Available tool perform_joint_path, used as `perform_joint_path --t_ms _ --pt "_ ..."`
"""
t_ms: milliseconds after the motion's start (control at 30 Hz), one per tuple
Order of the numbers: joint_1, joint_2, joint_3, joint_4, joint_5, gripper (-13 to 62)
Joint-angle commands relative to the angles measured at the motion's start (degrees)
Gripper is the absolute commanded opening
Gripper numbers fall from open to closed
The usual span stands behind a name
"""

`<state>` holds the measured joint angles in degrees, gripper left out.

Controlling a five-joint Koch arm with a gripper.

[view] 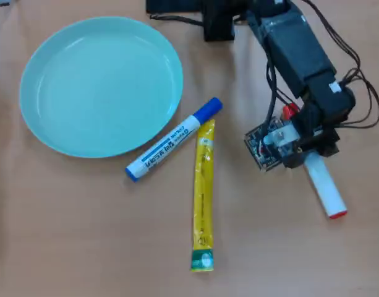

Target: Pick up the red pen.

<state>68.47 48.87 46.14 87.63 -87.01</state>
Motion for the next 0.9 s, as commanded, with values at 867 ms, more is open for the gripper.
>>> perform_joint_path --t_ms 867 --pt "-3.5 -3.4 -2.1 -0.3 2.7 0.3"
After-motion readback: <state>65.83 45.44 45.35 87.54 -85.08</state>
